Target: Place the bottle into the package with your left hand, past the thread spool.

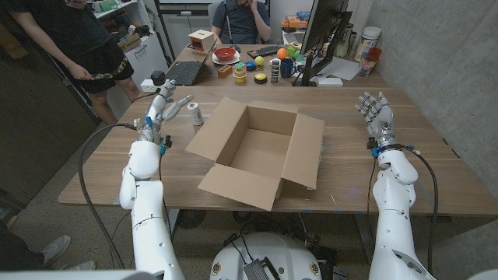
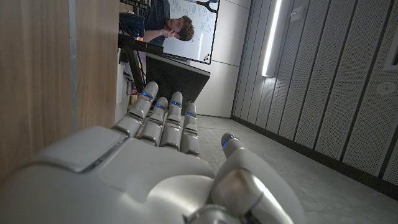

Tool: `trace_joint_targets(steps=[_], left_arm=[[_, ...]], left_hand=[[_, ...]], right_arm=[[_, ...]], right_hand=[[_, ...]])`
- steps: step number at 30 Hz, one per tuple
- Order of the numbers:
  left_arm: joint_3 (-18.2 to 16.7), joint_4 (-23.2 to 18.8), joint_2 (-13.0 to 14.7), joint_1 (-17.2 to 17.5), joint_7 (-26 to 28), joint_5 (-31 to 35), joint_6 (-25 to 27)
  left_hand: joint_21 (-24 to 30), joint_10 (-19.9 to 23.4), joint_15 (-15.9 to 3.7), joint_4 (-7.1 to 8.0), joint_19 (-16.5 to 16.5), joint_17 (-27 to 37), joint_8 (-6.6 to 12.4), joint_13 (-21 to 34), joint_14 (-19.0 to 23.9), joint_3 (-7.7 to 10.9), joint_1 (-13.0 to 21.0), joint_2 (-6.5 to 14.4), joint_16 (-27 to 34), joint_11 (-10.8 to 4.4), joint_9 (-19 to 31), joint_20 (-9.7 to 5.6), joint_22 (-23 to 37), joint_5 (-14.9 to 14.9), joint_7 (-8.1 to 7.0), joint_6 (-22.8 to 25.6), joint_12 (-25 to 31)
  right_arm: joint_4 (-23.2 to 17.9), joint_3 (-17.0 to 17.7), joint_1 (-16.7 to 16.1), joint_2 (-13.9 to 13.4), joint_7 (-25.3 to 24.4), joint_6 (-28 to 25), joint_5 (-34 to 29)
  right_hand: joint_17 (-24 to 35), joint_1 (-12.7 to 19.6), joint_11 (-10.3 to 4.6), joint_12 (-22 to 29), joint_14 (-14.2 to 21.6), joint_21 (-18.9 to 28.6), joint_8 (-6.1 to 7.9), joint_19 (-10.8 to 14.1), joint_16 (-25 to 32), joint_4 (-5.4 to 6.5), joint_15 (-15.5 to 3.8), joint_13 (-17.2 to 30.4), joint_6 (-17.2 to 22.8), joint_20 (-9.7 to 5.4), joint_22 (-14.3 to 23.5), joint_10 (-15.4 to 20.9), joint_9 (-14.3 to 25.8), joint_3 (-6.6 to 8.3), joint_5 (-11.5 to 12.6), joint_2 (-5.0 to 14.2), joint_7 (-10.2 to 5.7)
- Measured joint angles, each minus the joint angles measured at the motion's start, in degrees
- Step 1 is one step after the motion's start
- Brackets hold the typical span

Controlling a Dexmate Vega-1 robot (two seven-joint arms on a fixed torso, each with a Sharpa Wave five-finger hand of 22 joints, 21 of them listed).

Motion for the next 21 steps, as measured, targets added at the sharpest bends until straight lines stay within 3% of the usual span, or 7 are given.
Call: trace_joint_targets(steps=[6,7,11,14,15,21], left_arm=[[0.0,-1.5,1.0,1.0,0.0,0.1,0.0],[0.0,-1.7,1.1,1.2,1.9,3.9,-0.4],[0.0,-2.9,1.8,2.0,3.3,6.7,-0.3],[0.0,-3.5,2.1,2.4,3.3,6.7,-0.3],[0.0,-3.8,2.2,2.5,4.6,9.4,1.0],[0.3,-4.9,2.8,3.4,7.3,14.0,3.5]], left_hand=[[-1.4,-2.4,-0.01,0.14,-1.2,0.0,-0.22,0.2,-2.3,-1.75,2.1,0.3,-0.5,0.81,0.3,0.08,0.0,0.0,1.49,-4.0,-0.4],[-1.6,-2.9,0.00,0.10,-1.6,0.1,-0.22,0.2,-2.8,-2.15,2.6,0.2,-0.5,0.75,0.3,0.08,0.0,0.0,1.63,-4.7,-0.4],[-2.8,-5.6,0.03,0.33,-2.8,0.3,-0.35,0.2,-5.3,-3.65,3.7,0.2,-0.8,1.18,0.3,0.08,0.0,0.4,2.27,-7.6,-0.6],[-4.0,-8.7,0.22,0.66,-4.3,0.3,-0.44,0.4,-8.2,-5.26,4.3,0.6,-0.9,1.80,0.5,0.38,0.0,0.8,3.10,-10.9,-0.6],[-4.5,-10.2,0.46,0.85,-5.1,0.5,-0.44,0.4,-9.5,-5.81,4.4,0.5,-0.9,2.23,0.5,0.47,0.2,0.9,3.42,-11.8,-0.6],[-6.3,-15.6,1.64,1.43,-7.7,0.7,-0.44,0.7,-14.5,-7.57,4.9,1.0,-1.1,3.61,0.8,0.81,0.3,1.3,4.17,-12.5,-0.6]], right_arm=[[0.0,0.0,0.0,0.0,0.0,0.1,0.0],[-0.4,0.4,0.0,0.2,0.0,0.1,0.0],[-0.7,0.5,-0.1,0.3,-0.2,0.1,0.0],[-0.7,0.5,-0.1,0.3,-0.3,0.1,0.0],[-0.8,0.6,-0.1,0.5,-0.3,0.1,0.0],[-0.8,0.7,-0.1,0.6,-0.5,0.3,-0.2]], right_hand=[[0.0,0.0,0.00,0.0,0.4,0.0,0.00,0.0,0.0,0.00,-0.01,0.0,0.0,0.00,0.0,0.0,0.0,0.00,0.0,0.00,0.00],[0.0,0.0,0.00,0.0,0.4,0.0,0.00,0.0,0.0,0.00,-0.01,0.0,0.0,0.00,0.0,0.0,0.0,0.00,0.0,0.00,0.00],[0.0,0.0,0.00,0.0,0.4,0.0,0.00,0.0,0.0,0.00,-0.01,0.0,0.0,0.00,0.0,0.0,0.0,0.00,0.0,0.00,0.00],[0.0,0.0,0.00,0.0,0.4,0.0,0.00,0.0,0.0,0.00,-0.01,0.0,0.0,0.00,0.0,0.0,0.0,0.00,0.0,0.00,0.00],[0.0,0.0,0.00,0.0,0.4,0.0,0.00,0.0,0.0,0.00,-0.01,0.0,0.0,0.00,0.0,0.0,0.0,0.00,0.0,0.00,0.00],[0.0,-0.2,0.00,0.0,0.4,0.0,0.00,0.0,0.0,0.00,-0.01,0.0,0.0,0.00,0.0,0.0,0.0,0.00,0.0,0.22,0.00]])
